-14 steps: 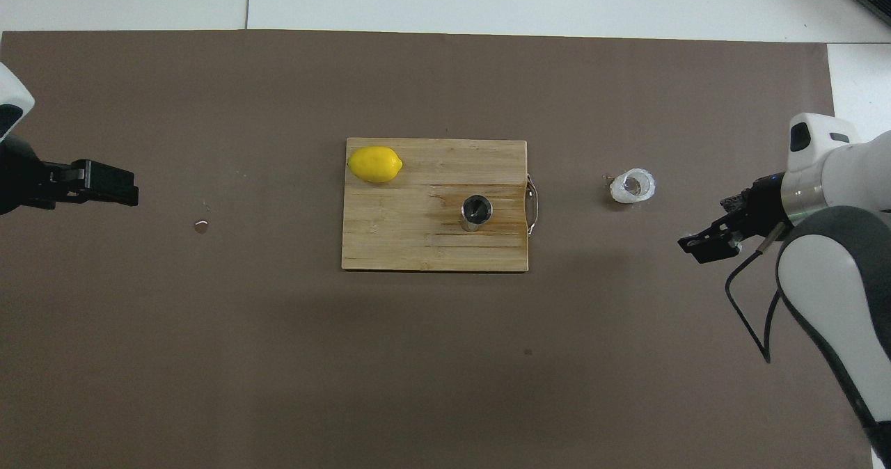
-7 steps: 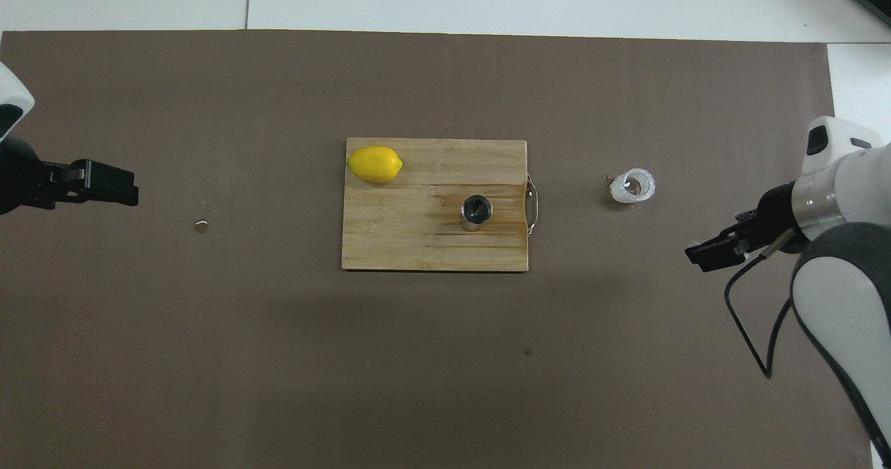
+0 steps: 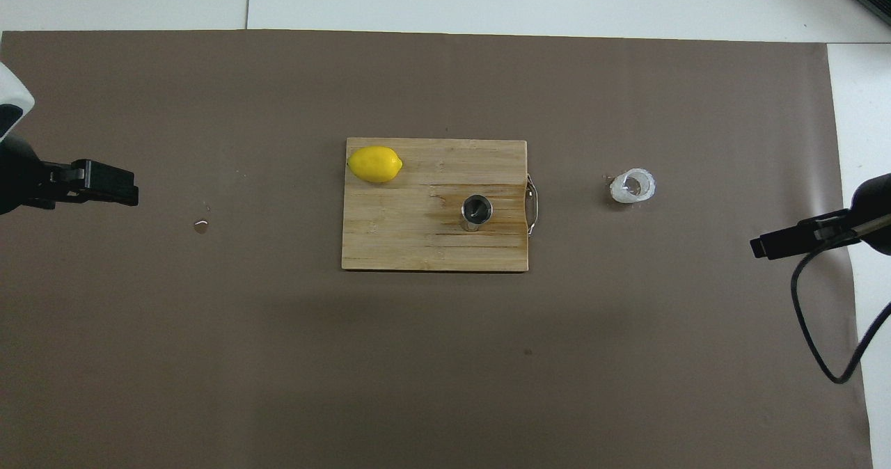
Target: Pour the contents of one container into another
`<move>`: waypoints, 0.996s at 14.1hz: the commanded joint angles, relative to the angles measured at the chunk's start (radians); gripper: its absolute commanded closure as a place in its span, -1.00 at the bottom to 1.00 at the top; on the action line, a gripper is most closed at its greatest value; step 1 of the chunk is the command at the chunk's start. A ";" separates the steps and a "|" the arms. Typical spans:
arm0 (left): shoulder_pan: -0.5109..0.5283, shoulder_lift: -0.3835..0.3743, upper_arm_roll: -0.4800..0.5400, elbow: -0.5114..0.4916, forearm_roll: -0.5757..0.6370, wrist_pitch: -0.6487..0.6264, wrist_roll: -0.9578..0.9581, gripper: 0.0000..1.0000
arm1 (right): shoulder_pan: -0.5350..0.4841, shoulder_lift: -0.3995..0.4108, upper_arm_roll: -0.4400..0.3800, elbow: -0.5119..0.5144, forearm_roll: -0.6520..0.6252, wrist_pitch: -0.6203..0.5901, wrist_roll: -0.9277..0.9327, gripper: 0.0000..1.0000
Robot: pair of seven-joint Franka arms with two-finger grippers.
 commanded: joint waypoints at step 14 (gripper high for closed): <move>0.004 -0.031 0.000 -0.035 -0.010 0.007 -0.005 -1.00 | 0.074 0.097 -0.041 0.181 -0.054 0.005 0.139 -1.00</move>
